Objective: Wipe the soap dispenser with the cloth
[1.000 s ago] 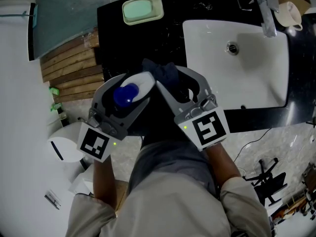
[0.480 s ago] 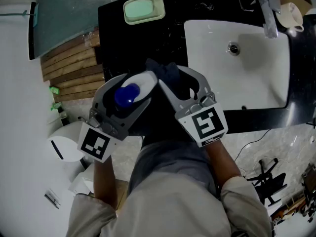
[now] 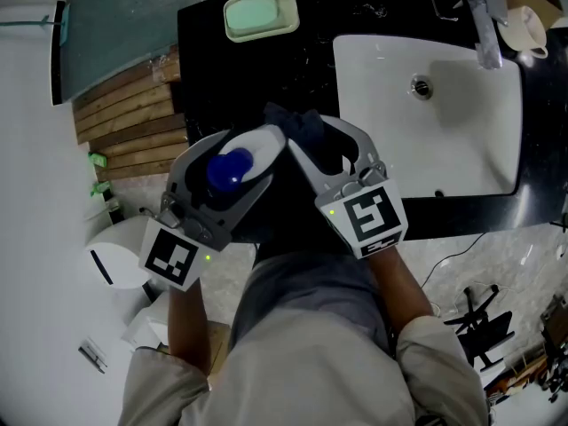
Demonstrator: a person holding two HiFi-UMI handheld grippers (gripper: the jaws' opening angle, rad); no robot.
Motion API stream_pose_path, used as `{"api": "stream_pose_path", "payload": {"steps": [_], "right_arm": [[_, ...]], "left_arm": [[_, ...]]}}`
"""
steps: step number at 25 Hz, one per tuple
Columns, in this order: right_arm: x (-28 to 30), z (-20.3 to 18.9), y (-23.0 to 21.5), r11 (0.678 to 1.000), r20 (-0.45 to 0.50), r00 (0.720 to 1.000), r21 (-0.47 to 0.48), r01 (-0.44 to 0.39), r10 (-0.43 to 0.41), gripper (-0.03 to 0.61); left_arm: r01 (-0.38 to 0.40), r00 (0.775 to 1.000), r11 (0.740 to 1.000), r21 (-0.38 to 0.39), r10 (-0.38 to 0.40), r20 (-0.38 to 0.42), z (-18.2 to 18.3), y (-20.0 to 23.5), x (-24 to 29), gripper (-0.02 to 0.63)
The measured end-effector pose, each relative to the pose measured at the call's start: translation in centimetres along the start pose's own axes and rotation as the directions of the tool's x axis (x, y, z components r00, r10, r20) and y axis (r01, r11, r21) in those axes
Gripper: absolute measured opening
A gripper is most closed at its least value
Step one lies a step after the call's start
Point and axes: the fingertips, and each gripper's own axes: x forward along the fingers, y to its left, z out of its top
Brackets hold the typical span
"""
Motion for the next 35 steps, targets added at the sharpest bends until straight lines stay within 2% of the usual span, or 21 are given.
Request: {"api": "stream_pose_path", "payload": {"steps": [26, 35], "right_arm": [[-0.8, 0.6, 0.4, 0.996, 0.021, 0.999, 0.074, -0.051, 0.05, 0.164], [-1.1, 1.3, 0.8, 0.996, 0.027, 0.998, 0.062, -0.067, 0.065, 0.164]], "left_arm": [[0.001, 1.0, 1.0, -0.017, -0.001, 0.02, 0.0, 0.0, 0.0, 0.272], [-0.001, 1.0, 1.0, -0.025, 0.002, 0.022, 0.0, 0.0, 0.0, 0.272]]}}
